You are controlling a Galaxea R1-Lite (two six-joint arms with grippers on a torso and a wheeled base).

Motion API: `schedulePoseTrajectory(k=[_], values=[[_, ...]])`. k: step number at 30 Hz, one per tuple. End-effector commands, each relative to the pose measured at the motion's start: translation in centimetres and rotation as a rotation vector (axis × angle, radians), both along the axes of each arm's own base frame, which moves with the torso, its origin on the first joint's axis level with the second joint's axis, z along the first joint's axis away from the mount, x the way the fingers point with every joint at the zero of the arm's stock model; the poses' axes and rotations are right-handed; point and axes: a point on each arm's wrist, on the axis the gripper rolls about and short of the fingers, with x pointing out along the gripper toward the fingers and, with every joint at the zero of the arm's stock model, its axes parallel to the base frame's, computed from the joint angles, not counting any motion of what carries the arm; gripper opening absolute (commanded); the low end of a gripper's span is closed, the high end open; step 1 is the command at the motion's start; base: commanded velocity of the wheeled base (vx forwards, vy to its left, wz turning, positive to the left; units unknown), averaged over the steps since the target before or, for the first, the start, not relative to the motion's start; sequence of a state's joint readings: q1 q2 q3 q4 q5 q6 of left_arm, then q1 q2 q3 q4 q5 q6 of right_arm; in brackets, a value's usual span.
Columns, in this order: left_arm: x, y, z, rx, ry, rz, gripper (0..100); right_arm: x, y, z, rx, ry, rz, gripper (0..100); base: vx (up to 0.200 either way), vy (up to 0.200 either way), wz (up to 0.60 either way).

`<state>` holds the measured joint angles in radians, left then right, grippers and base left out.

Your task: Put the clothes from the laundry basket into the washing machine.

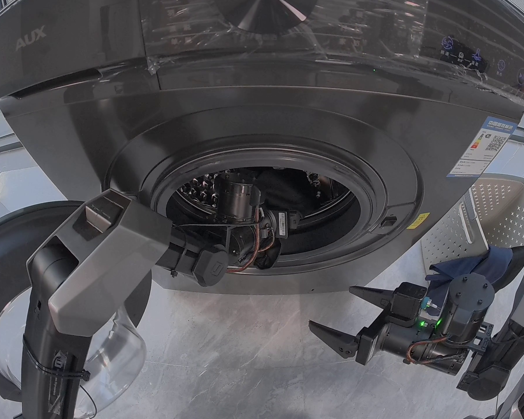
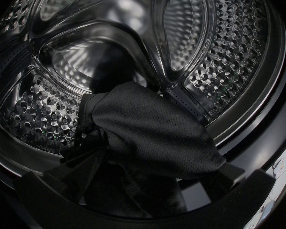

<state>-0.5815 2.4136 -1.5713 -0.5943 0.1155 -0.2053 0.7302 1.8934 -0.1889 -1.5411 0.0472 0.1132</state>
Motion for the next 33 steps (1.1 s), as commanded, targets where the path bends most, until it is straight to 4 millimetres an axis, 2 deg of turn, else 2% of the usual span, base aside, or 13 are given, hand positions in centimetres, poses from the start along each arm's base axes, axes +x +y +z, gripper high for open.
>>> schedulePoseTrajectory(k=[1, 7, 11, 12, 13, 16, 19, 22, 31, 32, 33], values=[[0.4, 0.0, -0.7, 0.021, 0.005, 0.002, 0, 0.0, 0.0, 0.1, 0.002, -0.001, 0.002, 100, 0.0, 0.0, 0.0], [1.2, -0.6, -0.7, -0.006, -0.029, 0.003, 0, 0.0, 0.0, 0.1, 0.003, -0.003, 0.002, 100, 0.0, 0.0, 0.0], [2.4, -1.2, 1.6, -0.114, -0.12, 0.031, 0, 0.0, 0.1, 0.1, 0.004, -0.004, 0.002, 100, 0.0, 0.0, 0.0], [2.4, -1.2, 1.6, -0.114, -0.12, 0.031, 0, 0.0, 0.1, 0.1, 0.004, -0.004, 0.002, 100, 0.0, 0.0, 0.0], [2.9, -1.5, 2.6, -0.176, -0.162, 0.053, 0, 0.1, 0.1, 0.1, 0.006, -0.006, 0.002, 100, 0.0, 0.0, 0.0], [3.7, -1.7, 3.3, -0.229, -0.22, 0.075, 0, 0.1, 0.1, 0.1, 0.006, -0.006, 0.002, 100, 0.0, 0.0, 0.0], [4.9, -1.7, 3.1, -0.264, -0.28, 0.11, 0, 0.1, 0.2, 0.0, 0.005, -0.003, 0.003, 100, 0.0, 0.0, 0.0], [5.3, -1.8, 1.5, -0.255, -0.276, 0.131, 0, 0.1, 0.2, 0.1, 0.006, -0.004, 0.003, 100, 0.0, 0.0, 0.0], [5.5, -1.1, 2.2, -0.271, -0.304, 0.145, 0, 0.1, 0.1, 0.1, 0.006, -0.004, 0.002, 100, 0.0, 0.0, 0.0], [5.5, -1.1, 2.2, -0.27, -0.306, 0.144, 100, 0.1, 0.1, 0.1, 0.006, -0.004, 0.002, 100, 0.0, 0.0, 0.0], [5.5, -1.1, 2.2, -0.27, -0.306, 0.144, 100, 0.1, 0.1, 0.1, 0.006, -0.004, 0.002, 100, 0.0, 0.0, 0.0]])
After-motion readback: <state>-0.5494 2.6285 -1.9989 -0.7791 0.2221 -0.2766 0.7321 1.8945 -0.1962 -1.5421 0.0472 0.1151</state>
